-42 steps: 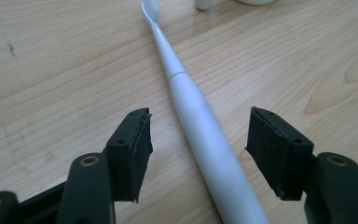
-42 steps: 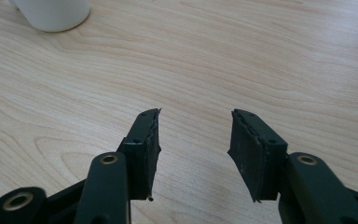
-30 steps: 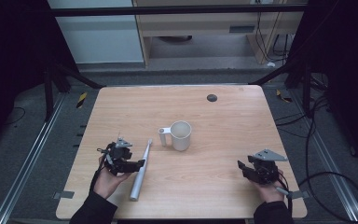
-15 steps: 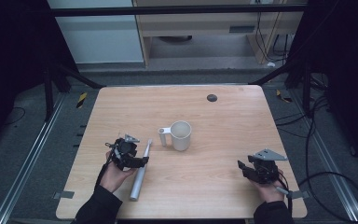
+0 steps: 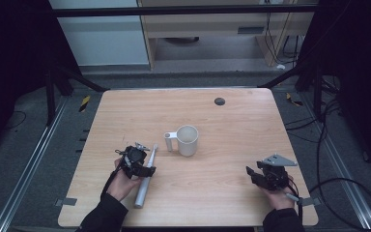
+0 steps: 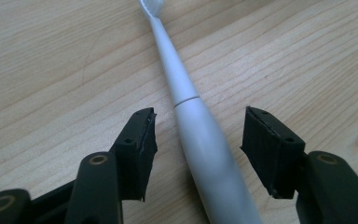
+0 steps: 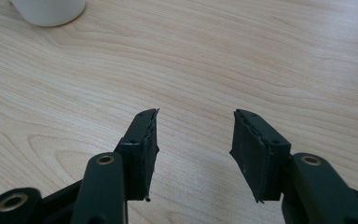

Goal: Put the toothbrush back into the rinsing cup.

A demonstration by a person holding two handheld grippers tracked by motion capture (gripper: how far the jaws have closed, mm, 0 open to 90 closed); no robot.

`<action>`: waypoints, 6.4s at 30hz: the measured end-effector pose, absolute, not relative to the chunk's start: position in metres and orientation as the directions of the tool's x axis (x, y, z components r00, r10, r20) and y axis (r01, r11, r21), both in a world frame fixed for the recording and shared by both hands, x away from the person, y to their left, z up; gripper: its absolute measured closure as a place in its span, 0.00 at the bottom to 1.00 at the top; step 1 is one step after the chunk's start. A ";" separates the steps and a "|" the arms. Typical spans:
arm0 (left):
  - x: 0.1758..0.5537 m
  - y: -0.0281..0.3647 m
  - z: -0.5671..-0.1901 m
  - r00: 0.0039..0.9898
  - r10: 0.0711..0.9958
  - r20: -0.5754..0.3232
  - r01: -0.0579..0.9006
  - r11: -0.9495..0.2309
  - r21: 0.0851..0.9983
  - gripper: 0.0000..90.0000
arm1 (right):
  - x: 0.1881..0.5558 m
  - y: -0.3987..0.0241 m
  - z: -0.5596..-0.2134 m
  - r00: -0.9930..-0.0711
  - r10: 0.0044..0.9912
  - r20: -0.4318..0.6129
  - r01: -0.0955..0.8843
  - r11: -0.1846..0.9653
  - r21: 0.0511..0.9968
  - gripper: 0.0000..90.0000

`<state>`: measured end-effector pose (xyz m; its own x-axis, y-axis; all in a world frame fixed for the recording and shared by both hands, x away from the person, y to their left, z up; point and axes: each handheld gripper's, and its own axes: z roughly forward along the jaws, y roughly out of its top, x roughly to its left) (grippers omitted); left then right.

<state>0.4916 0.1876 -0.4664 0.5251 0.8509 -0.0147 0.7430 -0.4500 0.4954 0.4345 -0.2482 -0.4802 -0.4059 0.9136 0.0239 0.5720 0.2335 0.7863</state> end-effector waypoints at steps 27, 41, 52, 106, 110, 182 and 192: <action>0.497 0.187 -0.472 0.537 0.843 -0.031 0.761 -0.469 0.448 0.70 | 0.435 -0.248 -0.481 -0.411 0.911 0.027 0.578 0.238 0.780 0.55; 0.502 0.185 -0.470 0.585 0.811 -0.020 0.748 -0.530 0.401 0.73 | 0.436 -0.249 -0.482 -0.408 0.913 0.021 0.577 0.240 0.780 0.55; 0.498 0.188 -0.460 0.604 0.796 -0.031 0.725 -0.533 0.435 0.74 | 0.436 -0.250 -0.481 -0.407 0.913 0.026 0.581 0.237 0.778 0.55; 0.504 0.202 -0.326 0.523 0.852 -0.037 0.362 -0.183 0.914 0.74 | 0.436 -0.251 -0.482 -0.398 0.917 0.016 0.566 0.232 0.791 0.52; 0.509 0.193 -0.320 0.533 0.845 -0.045 0.332 -0.160 0.929 0.74 | 0.436 -0.251 -0.482 -0.401 0.916 0.014 0.563 0.234 0.792 0.52; 0.569 0.082 -0.391 0.651 0.757 -0.055 0.361 -0.244 0.900 0.74 | 0.437 -0.252 -0.484 -0.404 0.914 0.029 0.567 0.226 0.792 0.53; 0.569 0.079 -0.407 0.652 0.756 -0.058 0.385 -0.264 0.884 0.74 | 0.437 -0.252 -0.484 -0.402 0.915 0.035 0.573 0.221 0.789 0.53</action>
